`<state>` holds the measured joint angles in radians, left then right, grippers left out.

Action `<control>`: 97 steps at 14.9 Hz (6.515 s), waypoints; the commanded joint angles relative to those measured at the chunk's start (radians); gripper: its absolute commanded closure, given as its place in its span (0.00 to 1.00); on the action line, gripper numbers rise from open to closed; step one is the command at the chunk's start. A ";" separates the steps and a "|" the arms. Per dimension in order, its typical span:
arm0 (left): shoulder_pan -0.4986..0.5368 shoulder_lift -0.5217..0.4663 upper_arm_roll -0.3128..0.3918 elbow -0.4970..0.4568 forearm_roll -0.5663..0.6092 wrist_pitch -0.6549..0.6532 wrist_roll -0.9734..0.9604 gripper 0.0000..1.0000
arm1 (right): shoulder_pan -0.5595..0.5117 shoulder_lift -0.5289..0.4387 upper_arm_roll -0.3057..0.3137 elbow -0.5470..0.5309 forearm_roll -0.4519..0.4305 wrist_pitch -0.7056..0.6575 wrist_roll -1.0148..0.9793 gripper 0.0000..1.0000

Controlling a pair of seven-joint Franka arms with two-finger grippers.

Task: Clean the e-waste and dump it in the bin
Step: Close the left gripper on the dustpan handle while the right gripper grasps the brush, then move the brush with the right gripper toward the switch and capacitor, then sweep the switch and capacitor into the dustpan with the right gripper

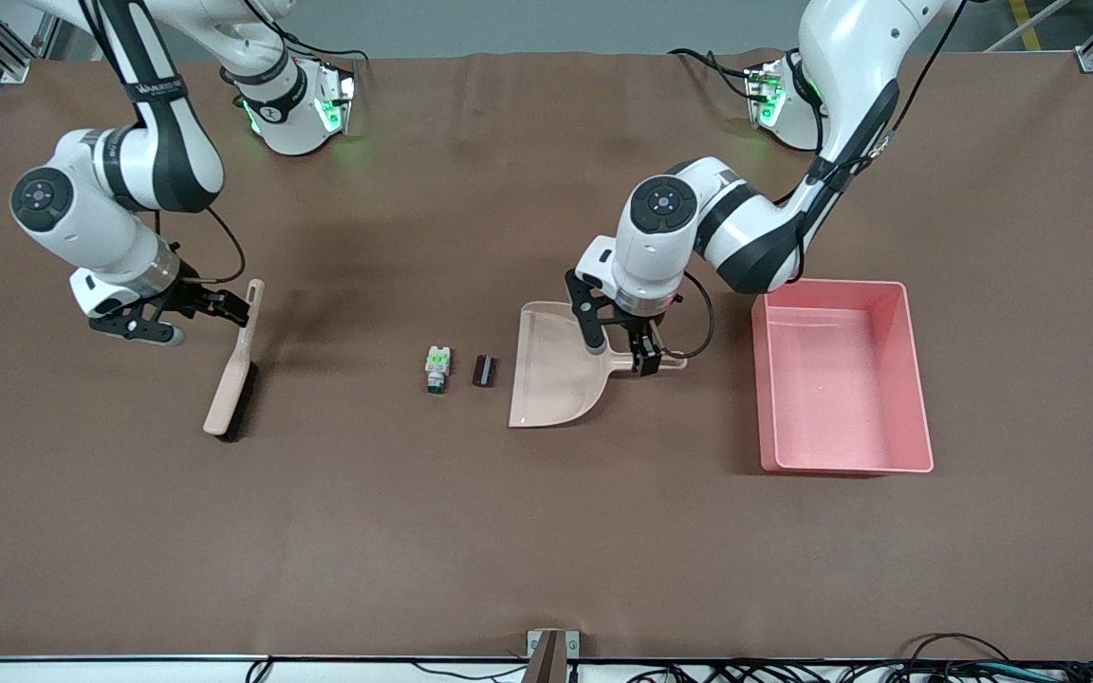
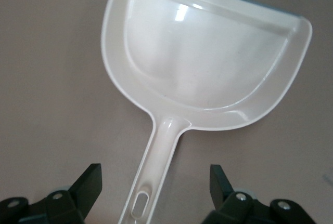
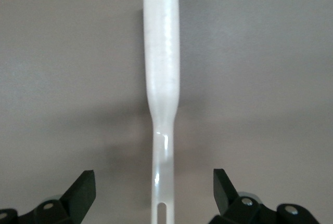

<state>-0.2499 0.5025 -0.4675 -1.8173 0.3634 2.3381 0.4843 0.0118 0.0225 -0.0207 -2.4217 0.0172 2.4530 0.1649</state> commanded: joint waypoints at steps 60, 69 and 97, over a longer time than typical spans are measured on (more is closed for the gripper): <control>-0.060 0.195 0.001 0.188 0.152 -0.081 0.126 0.91 | 0.414 0.191 0.004 0.215 0.150 -0.132 0.392 1.00; -0.091 0.214 0.007 0.191 0.176 -0.111 0.082 0.91 | 0.526 0.224 0.004 0.211 0.153 -0.086 0.508 1.00; -0.132 0.277 0.007 0.270 0.227 -0.111 0.028 0.91 | 0.791 0.433 0.005 0.523 0.342 -0.057 0.637 1.00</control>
<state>-0.3684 0.7528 -0.4640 -1.5917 0.5669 2.2352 0.5267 0.8042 0.4458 -0.0103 -1.9273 0.3357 2.4235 0.7995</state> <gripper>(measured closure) 0.665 0.740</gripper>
